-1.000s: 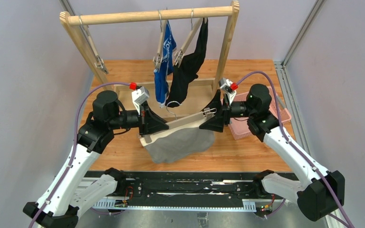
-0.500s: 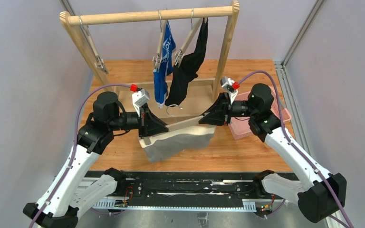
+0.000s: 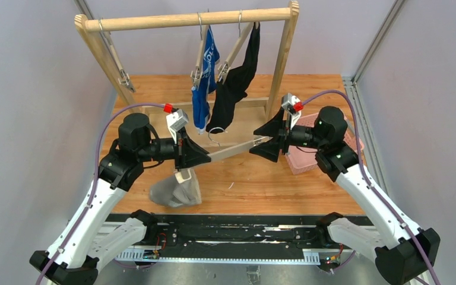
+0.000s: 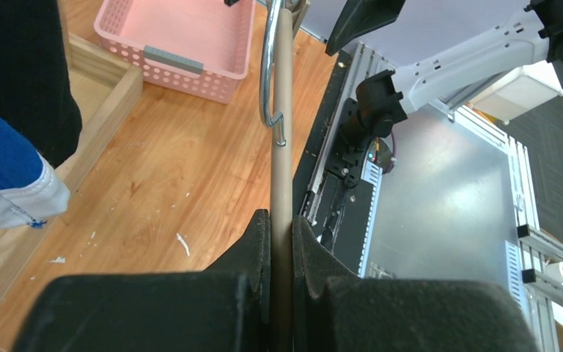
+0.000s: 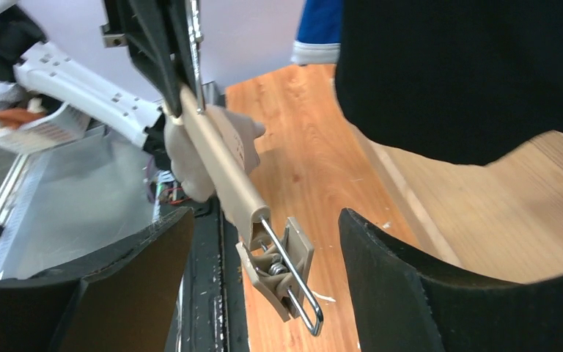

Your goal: Remove the underwear clipped to the hanger

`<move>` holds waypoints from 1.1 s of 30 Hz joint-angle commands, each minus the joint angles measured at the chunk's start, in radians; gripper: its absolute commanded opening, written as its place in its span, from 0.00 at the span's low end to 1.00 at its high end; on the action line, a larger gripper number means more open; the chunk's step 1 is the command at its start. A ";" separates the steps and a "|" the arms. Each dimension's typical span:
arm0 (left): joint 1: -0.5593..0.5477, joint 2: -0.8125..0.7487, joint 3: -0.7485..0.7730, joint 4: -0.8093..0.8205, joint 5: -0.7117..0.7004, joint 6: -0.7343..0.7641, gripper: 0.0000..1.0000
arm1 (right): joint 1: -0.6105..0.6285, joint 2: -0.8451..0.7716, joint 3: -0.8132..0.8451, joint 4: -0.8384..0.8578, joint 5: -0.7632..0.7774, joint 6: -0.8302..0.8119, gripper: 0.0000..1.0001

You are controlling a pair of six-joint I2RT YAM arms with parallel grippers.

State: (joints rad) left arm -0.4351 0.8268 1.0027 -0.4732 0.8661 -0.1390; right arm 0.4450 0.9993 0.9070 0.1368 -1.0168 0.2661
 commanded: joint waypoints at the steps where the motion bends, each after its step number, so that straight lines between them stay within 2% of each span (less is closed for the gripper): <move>1: 0.004 -0.007 0.046 0.044 -0.013 -0.016 0.00 | 0.011 -0.068 0.021 -0.057 0.198 -0.025 0.75; 7: 0.004 -0.049 0.008 0.185 -0.044 -0.094 0.00 | 0.011 -0.185 -0.111 0.021 0.369 0.068 0.76; 9: 0.004 -0.067 -0.016 0.240 -0.068 -0.118 0.00 | 0.010 -0.217 -0.171 0.084 0.404 0.127 0.69; 11: 0.003 -0.078 -0.040 0.300 -0.078 -0.147 0.00 | 0.011 -0.238 -0.227 0.158 0.410 0.188 0.63; 16: 0.003 -0.091 -0.136 0.546 -0.076 -0.289 0.00 | 0.011 -0.252 -0.338 0.436 0.366 0.334 0.66; 20: -0.005 -0.079 -0.159 0.576 -0.103 -0.295 0.00 | 0.013 -0.213 -0.355 0.633 0.344 0.423 0.66; 27: -0.031 -0.062 -0.205 0.747 -0.177 -0.398 0.00 | 0.043 -0.052 -0.334 1.021 0.323 0.602 0.66; 33: -0.076 -0.027 -0.240 0.917 -0.226 -0.488 0.00 | 0.086 0.090 -0.291 1.196 0.322 0.663 0.66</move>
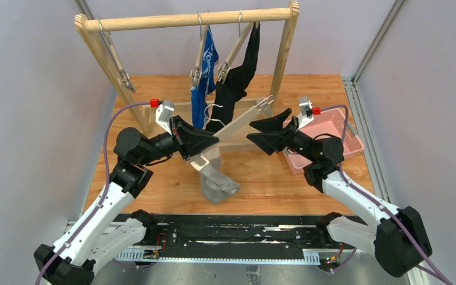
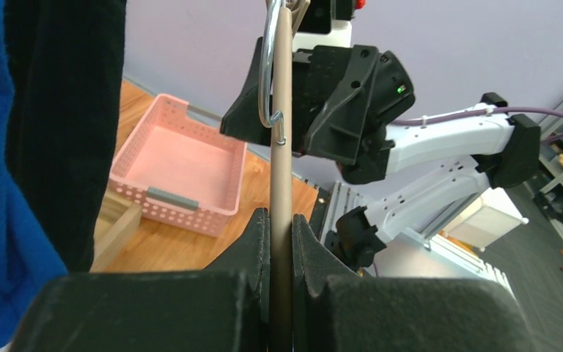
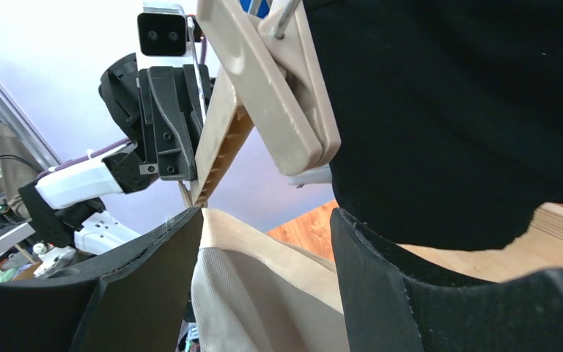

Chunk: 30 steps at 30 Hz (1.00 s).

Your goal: Remove the underwear clipped to the hanger

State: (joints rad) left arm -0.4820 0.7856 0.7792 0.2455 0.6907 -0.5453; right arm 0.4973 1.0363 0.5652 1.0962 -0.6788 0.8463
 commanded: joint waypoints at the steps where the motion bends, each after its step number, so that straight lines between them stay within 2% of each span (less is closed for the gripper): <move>1: -0.037 0.022 -0.019 0.208 -0.058 -0.086 0.00 | 0.038 0.073 0.057 0.270 -0.017 0.099 0.66; 6: -0.072 0.051 -0.020 0.218 -0.085 -0.076 0.00 | 0.056 0.148 0.086 0.384 -0.021 0.158 0.64; 13: -0.106 0.074 -0.020 0.232 -0.114 -0.067 0.00 | 0.082 0.188 0.126 0.386 -0.016 0.142 0.62; 20: -0.130 0.106 -0.022 0.263 -0.129 -0.069 0.00 | 0.088 0.189 0.149 0.361 -0.010 0.130 0.53; 25: -0.153 0.117 -0.033 0.330 -0.173 -0.084 0.00 | 0.096 0.191 0.167 0.329 -0.012 0.111 0.38; 30: -0.169 0.129 -0.039 0.368 -0.192 -0.102 0.00 | 0.109 0.182 0.191 0.251 -0.018 0.068 0.01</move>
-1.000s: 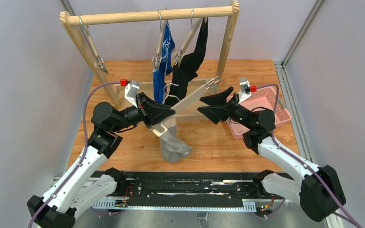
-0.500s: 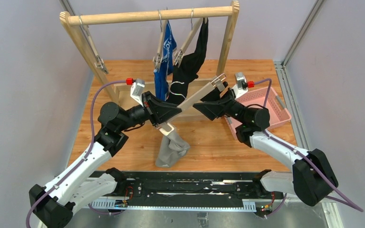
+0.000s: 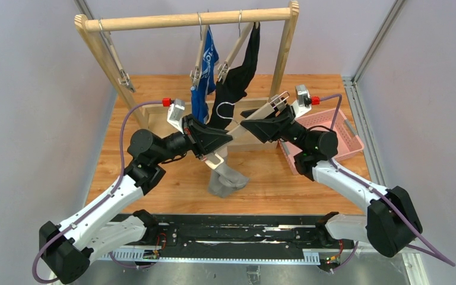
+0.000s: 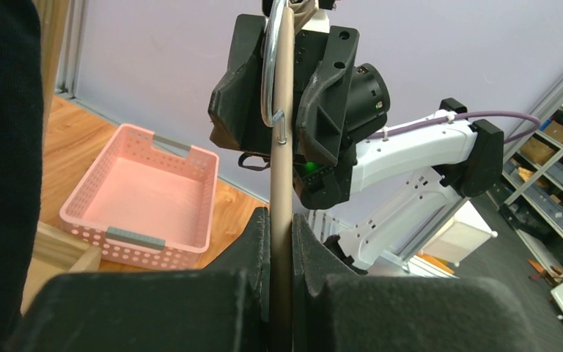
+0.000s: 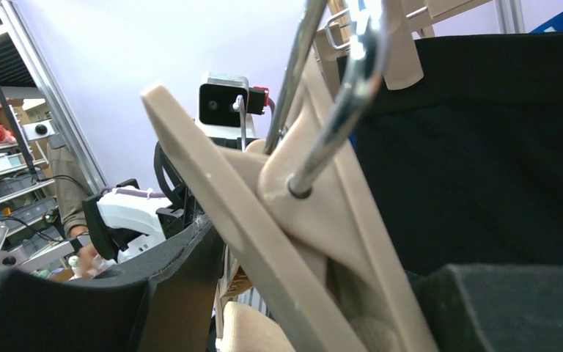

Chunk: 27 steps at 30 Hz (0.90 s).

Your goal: Remove the underwear clipped to the hanger

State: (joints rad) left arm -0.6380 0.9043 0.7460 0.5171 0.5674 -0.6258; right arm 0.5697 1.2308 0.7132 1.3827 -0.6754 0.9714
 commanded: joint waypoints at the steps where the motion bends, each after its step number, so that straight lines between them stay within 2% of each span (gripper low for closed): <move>1: -0.014 0.011 -0.008 0.100 -0.073 -0.025 0.00 | 0.038 -0.019 0.046 -0.057 -0.020 -0.073 0.01; 7: -0.017 0.006 -0.014 0.108 -0.081 -0.035 0.00 | 0.060 -0.082 0.055 -0.235 -0.002 -0.194 0.01; 8: -0.019 0.002 -0.014 0.114 -0.085 -0.035 0.00 | 0.064 -0.091 0.054 -0.264 -0.006 -0.216 0.06; 9: -0.019 -0.001 -0.015 0.121 -0.089 -0.035 0.00 | 0.069 -0.098 0.048 -0.264 -0.010 -0.234 0.27; 10: -0.019 -0.005 -0.016 0.128 -0.093 -0.035 0.00 | 0.073 -0.106 0.033 -0.250 -0.004 -0.244 0.54; 11: -0.019 -0.009 -0.018 0.136 -0.099 -0.040 0.00 | 0.076 -0.114 0.018 -0.234 0.008 -0.251 0.70; 12: -0.019 -0.013 -0.022 0.149 -0.104 -0.046 0.00 | 0.079 -0.121 0.004 -0.217 0.022 -0.254 0.79; 14: -0.020 -0.020 -0.032 0.174 -0.110 -0.063 0.00 | 0.080 -0.136 -0.016 -0.208 0.045 -0.263 0.90; 21: -0.031 -0.034 -0.071 0.210 -0.117 -0.093 0.00 | 0.082 -0.153 -0.010 -0.209 0.105 -0.303 0.92; 27: -0.048 -0.042 -0.088 0.227 -0.121 -0.094 0.00 | 0.082 -0.157 0.004 -0.235 0.169 -0.347 0.89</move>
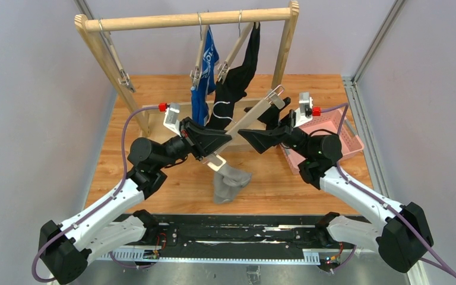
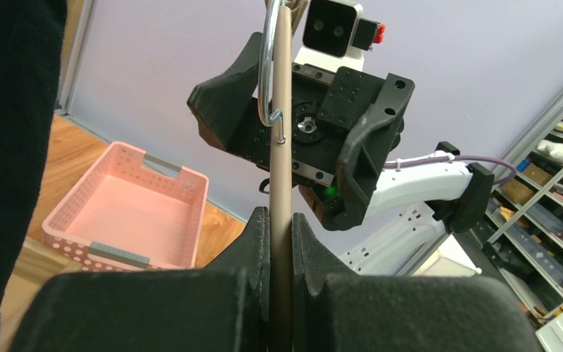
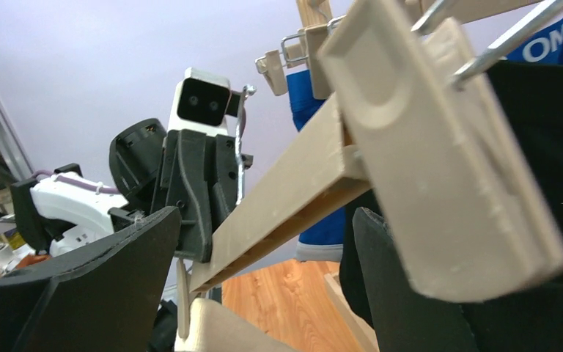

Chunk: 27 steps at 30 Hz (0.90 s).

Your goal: Remove the underwear clipped to the hanger

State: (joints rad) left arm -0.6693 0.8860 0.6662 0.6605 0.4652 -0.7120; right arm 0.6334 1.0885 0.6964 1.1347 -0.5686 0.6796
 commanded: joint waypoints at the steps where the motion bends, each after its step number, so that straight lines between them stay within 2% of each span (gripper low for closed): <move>1: -0.020 -0.023 -0.011 0.089 -0.019 -0.006 0.00 | 0.018 -0.012 0.022 0.018 0.072 -0.056 0.88; 5: -0.031 -0.019 -0.019 0.101 -0.019 -0.005 0.00 | 0.018 0.005 0.035 0.034 0.085 -0.051 0.80; 6: -0.032 -0.018 -0.022 0.105 -0.021 -0.006 0.00 | 0.018 0.011 0.040 0.036 0.082 -0.046 0.71; 9: -0.036 -0.017 -0.033 0.122 -0.026 -0.004 0.00 | 0.018 0.024 0.049 0.062 0.075 -0.034 0.31; 11: -0.038 -0.020 -0.040 0.131 -0.028 -0.006 0.00 | 0.018 0.023 0.050 0.057 0.076 -0.034 0.09; 12: -0.038 -0.023 -0.044 0.135 -0.030 -0.006 0.00 | 0.019 0.019 0.051 0.047 0.076 -0.037 0.02; 17: -0.039 -0.027 -0.062 0.137 -0.051 -0.006 0.02 | 0.017 -0.006 0.034 0.053 0.086 -0.045 0.00; 23: -0.039 -0.055 -0.086 0.130 -0.066 0.020 0.33 | 0.018 -0.023 0.052 0.020 0.060 -0.043 0.01; 27: -0.039 -0.112 -0.077 -0.001 -0.082 0.102 0.45 | 0.018 -0.044 0.065 0.009 0.044 -0.032 0.01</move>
State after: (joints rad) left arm -0.6975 0.8455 0.5819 0.7300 0.3946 -0.6815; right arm 0.6563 1.0821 0.7155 1.1221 -0.5426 0.6956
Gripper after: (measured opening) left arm 0.418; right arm 0.090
